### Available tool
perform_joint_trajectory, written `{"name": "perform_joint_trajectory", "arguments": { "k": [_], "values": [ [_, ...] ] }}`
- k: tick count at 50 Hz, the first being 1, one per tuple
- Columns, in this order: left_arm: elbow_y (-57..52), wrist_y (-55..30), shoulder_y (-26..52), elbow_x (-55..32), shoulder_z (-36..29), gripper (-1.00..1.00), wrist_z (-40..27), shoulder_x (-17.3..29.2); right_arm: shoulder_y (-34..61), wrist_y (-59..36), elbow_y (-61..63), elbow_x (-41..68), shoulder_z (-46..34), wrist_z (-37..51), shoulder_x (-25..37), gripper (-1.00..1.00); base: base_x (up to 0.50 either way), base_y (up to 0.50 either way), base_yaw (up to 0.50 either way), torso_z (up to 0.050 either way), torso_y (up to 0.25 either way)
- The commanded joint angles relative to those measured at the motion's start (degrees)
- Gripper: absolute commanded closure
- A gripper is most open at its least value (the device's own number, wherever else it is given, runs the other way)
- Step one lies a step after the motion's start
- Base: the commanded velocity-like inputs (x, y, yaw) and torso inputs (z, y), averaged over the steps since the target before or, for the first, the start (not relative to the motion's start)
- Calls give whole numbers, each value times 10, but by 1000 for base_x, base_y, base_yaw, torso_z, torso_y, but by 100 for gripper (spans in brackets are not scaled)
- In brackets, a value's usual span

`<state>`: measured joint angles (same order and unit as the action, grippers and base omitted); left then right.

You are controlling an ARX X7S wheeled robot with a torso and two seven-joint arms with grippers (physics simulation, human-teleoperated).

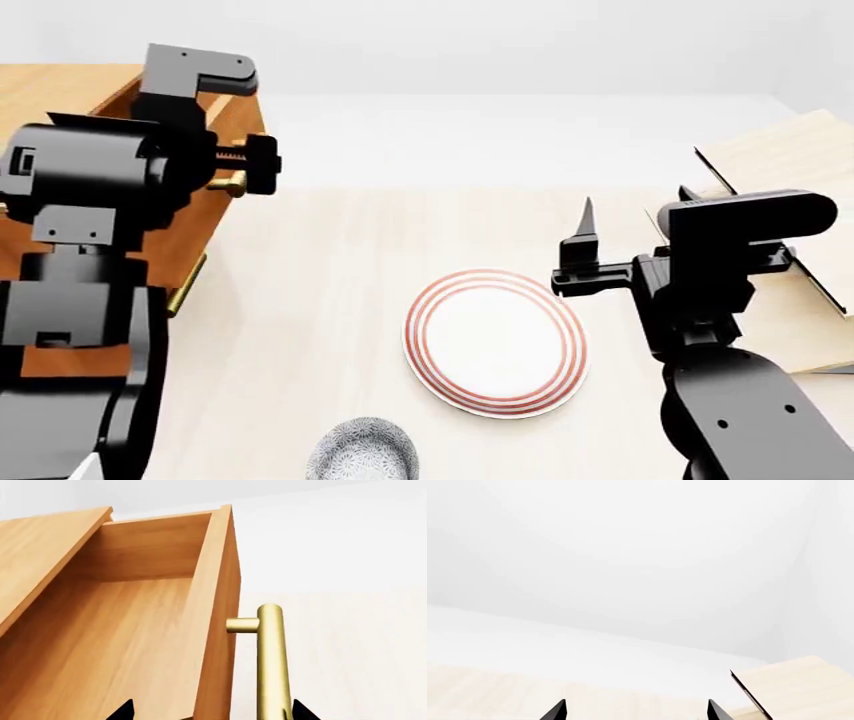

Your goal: Open the top drawer of the cabinet and put the bowl in it.

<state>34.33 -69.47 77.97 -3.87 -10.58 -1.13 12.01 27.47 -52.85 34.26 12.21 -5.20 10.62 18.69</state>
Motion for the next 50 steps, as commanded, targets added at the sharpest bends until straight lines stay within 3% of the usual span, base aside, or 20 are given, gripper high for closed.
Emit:
{"name": "perform_joint_trajectory", "arguments": {
  "k": [1,10,50],
  "values": [
    [-34,-17,-17,-11,-19,-100,15,-5,0,2,-1,2,-1,2,1,-100,0,0,0,0,0],
    [-110,-66,-36,-27,-34,-100,30,-13,0,5,-6,3,-3,2,0,-100,0,0,0,0,0],
    [-239,-135,-74,-68,-73,-100,50,-39,-4,17,-15,9,-2,8,3,-100,0,0,2,0,1]
  ]
}}
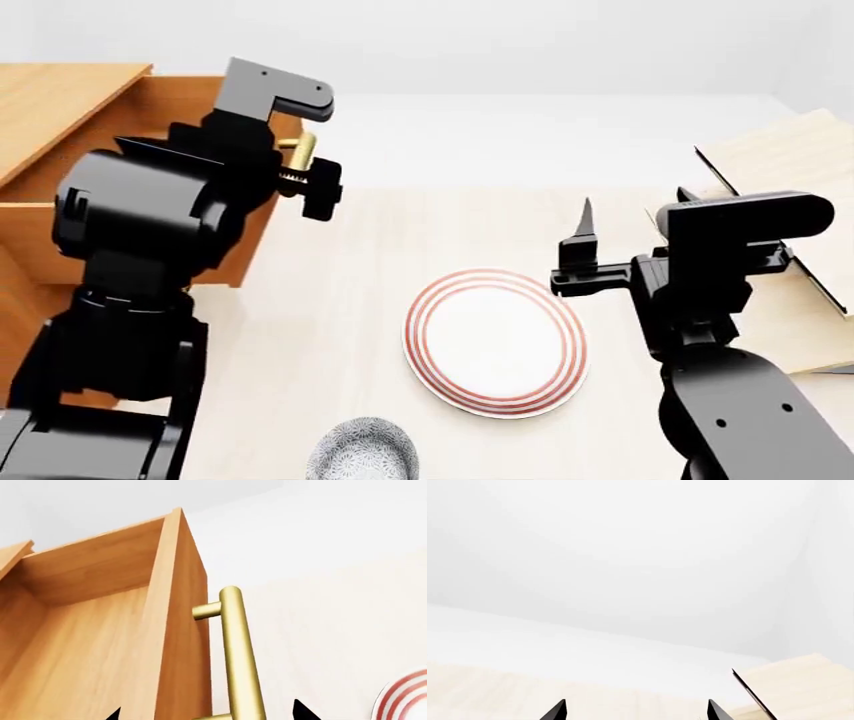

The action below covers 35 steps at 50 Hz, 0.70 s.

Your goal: Open the top drawer of the cabinet and put the bowl in it.

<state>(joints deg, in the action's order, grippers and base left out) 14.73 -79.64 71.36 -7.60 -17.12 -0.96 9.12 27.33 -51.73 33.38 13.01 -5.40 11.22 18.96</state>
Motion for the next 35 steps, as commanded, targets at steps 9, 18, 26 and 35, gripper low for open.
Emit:
{"name": "perform_joint_trajectory", "arguments": {
  "k": [9,18,26,35],
  "values": [
    [-74,-53,-3,-43,-5,-100,51,-15,-4,8,-6,4,1,2,1,-100,0,0,1,0,5],
    [-78,-58,-5,-50,1,-100,50,-16,-5,10,-9,5,0,3,2,-100,0,0,0,0,5],
    [-90,-66,-6,-61,8,-100,51,-22,-6,11,-9,6,0,4,3,-100,0,0,0,0,1],
    [-96,-75,-9,-76,16,-100,52,-32,-7,18,-15,7,0,4,4,-100,0,0,0,0,2]
  ]
}}
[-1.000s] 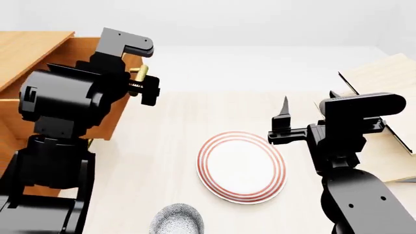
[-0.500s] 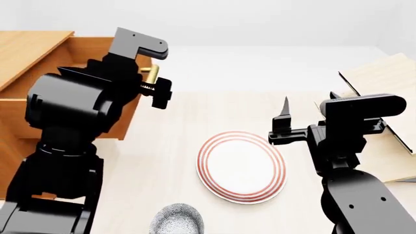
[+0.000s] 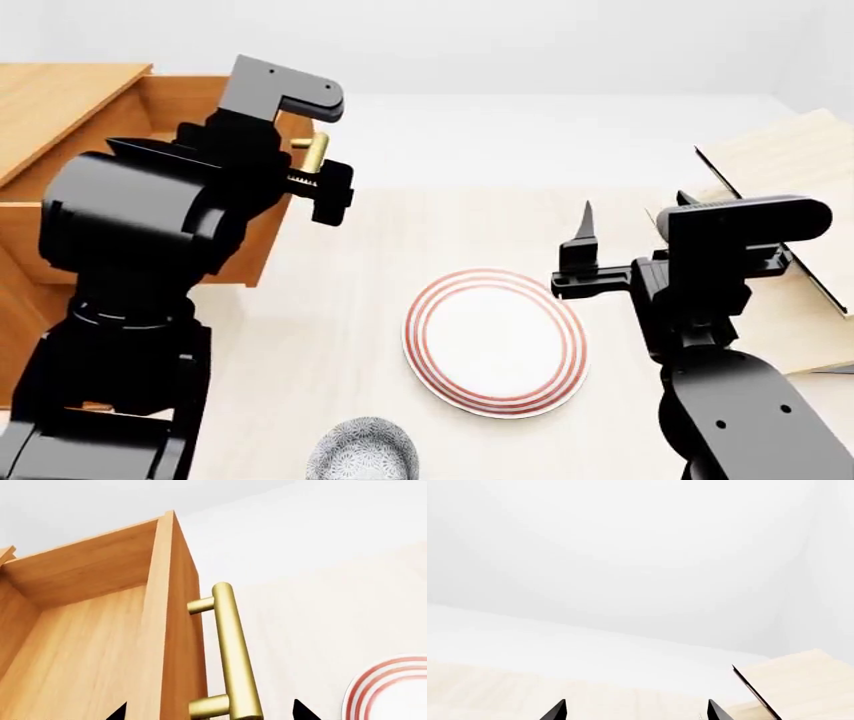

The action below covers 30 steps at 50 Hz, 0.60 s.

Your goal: Open the top drawer of the cabinet and put the bowl in it.

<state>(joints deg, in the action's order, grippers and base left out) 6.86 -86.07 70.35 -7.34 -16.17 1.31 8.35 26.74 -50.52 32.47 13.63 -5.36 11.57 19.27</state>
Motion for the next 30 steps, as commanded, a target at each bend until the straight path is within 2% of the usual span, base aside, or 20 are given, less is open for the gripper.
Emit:
{"name": "perform_joint_trajectory", "arguments": {
  "k": [1,18,26,30],
  "values": [
    [-17,-11,1,-80,7,-100,30,-25,-2,6,-6,2,0,0,1,-100,0,0,0,0,0],
    [-20,-38,0,-137,49,-100,14,-44,-1,9,-10,4,-2,2,1,-100,0,0,0,0,2],
    [0,-38,18,-331,73,-100,-117,-20,2,5,-7,7,-3,4,1,-100,0,0,0,0,3],
    [3,-25,33,-347,84,-100,-139,-16,3,4,-6,8,-4,4,2,-100,0,0,-1,0,3]
  ]
}}
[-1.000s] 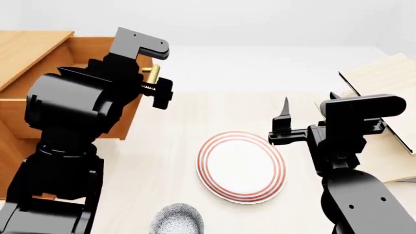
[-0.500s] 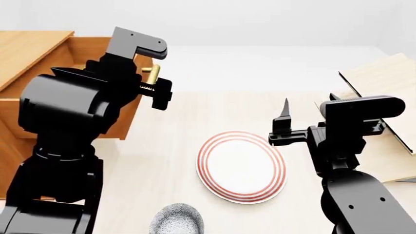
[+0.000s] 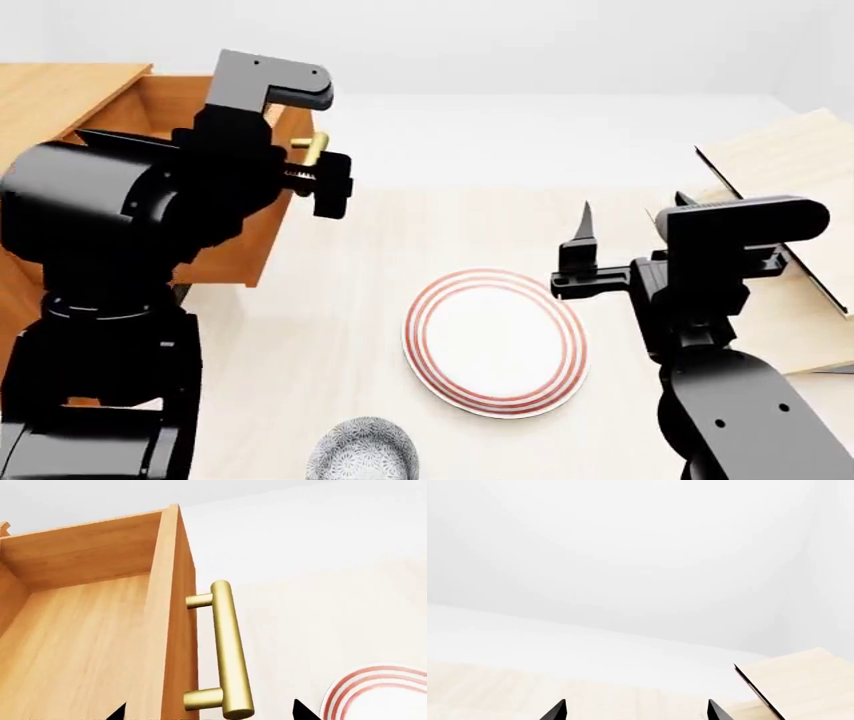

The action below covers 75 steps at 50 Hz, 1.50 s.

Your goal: Open the top drawer of the cabinet and put the bowl in it.

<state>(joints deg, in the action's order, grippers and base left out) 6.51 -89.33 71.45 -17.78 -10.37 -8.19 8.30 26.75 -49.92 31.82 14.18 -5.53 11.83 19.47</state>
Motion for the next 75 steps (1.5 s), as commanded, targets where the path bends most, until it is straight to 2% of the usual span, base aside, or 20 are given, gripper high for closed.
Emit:
{"name": "perform_joint_trajectory", "arguments": {
  "k": [1,7,19,31,38,46,61,75],
  "values": [
    [6,12,28,-242,29,-100,-47,-14,3,-3,1,3,-2,1,0,-100,0,0,0,0,0],
    [-1,33,70,-234,40,-100,-68,-3,4,-9,10,5,0,3,2,-100,0,-1,-3,0,4],
    [-49,-4,135,-288,79,-100,-127,13,4,-20,28,10,2,8,4,-100,0,0,0,0,1],
    [-79,-2,145,-545,65,-100,-307,56,1,-23,37,14,6,10,7,-100,0,0,0,0,0],
    [-141,3,103,-677,48,-100,-386,70,1,-33,51,18,13,13,9,-100,0,0,0,0,0],
    [-216,20,36,-785,25,-100,-450,81,1,-45,66,24,22,16,13,-100,0,0,0,0,0],
    [-324,48,-74,-846,-9,-100,-477,91,3,-60,82,32,36,22,16,-100,0,0,0,0,0],
    [-383,49,-185,-749,-22,-100,-384,104,6,-60,79,34,33,24,17,-100,0,0,0,0,0]
  ]
}}
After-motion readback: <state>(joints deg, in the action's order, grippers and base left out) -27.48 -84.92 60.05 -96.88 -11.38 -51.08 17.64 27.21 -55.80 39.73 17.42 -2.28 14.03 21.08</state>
